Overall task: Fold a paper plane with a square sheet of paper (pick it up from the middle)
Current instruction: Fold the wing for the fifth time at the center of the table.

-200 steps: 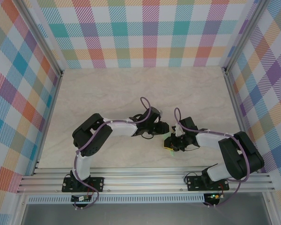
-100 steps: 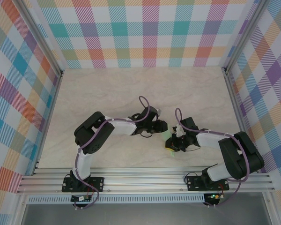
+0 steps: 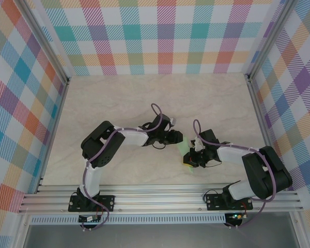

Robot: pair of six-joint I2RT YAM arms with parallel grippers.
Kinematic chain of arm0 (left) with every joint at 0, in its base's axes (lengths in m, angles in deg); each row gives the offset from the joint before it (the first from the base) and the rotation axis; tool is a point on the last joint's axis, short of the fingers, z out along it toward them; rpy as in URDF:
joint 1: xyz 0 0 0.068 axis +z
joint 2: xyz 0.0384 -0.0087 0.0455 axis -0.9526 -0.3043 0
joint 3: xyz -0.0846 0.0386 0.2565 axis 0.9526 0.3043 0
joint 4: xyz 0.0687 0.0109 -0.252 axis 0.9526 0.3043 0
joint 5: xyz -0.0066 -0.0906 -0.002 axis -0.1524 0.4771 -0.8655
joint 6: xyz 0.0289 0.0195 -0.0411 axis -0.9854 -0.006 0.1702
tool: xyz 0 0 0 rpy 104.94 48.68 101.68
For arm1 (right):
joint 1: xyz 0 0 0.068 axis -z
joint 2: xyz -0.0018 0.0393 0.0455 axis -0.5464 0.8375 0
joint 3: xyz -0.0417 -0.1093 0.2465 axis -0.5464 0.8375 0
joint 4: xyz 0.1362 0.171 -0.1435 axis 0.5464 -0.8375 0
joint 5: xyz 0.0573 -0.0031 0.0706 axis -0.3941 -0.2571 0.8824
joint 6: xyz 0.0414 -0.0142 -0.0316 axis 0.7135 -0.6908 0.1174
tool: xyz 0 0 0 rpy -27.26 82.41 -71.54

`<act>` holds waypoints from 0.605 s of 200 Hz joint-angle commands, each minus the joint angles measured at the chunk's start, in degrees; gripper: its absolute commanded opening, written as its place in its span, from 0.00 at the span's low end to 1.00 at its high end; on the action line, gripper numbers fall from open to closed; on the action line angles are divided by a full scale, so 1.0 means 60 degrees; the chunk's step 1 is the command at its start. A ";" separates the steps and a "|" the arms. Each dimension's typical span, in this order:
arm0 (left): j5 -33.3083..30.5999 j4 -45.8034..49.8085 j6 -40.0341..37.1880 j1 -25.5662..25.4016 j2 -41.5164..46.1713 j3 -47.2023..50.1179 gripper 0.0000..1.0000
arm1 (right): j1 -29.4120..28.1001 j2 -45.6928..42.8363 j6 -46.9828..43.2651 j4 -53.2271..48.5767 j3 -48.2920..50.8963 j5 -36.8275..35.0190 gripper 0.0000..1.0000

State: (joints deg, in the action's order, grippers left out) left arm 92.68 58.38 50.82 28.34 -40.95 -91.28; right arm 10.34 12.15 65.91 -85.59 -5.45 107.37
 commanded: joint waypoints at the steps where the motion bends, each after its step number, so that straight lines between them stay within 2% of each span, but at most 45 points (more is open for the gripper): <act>1: -0.0566 0.0486 -0.0601 0.0610 -0.0459 -0.0228 0.38 | 0.0055 -0.0004 -0.0201 -0.0901 0.0195 -0.0216 0.07; 42: -0.0447 0.0771 -0.0775 0.0818 -0.0189 -0.0481 0.40 | 0.0062 -0.0048 -0.0299 -0.0699 0.0111 0.0103 0.08; 81: -0.0785 0.1862 -0.1000 0.0952 0.0864 -0.1020 0.42 | 0.0060 -0.0195 -0.0385 -0.0576 -0.0282 0.0655 0.10; 105: -0.1022 0.2409 -0.0806 0.0899 0.1736 -0.0967 0.47 | 0.0052 -0.0844 -0.0423 -0.0694 -0.0725 0.1138 0.18; 113: -0.1236 0.2722 -0.0669 0.0844 0.2041 -0.0916 0.48 | 0.0055 -0.1307 -0.0479 -0.0950 -0.0891 0.1086 0.25; 121: -0.1339 0.2860 -0.0630 0.0747 0.2332 -0.0760 0.49 | 0.0053 -0.1831 -0.0611 -0.1401 -0.1105 0.0761 0.28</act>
State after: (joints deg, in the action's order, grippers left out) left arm 87.65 70.69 46.71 33.74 -34.48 -95.37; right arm 10.53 8.79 64.54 -89.35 -7.59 110.82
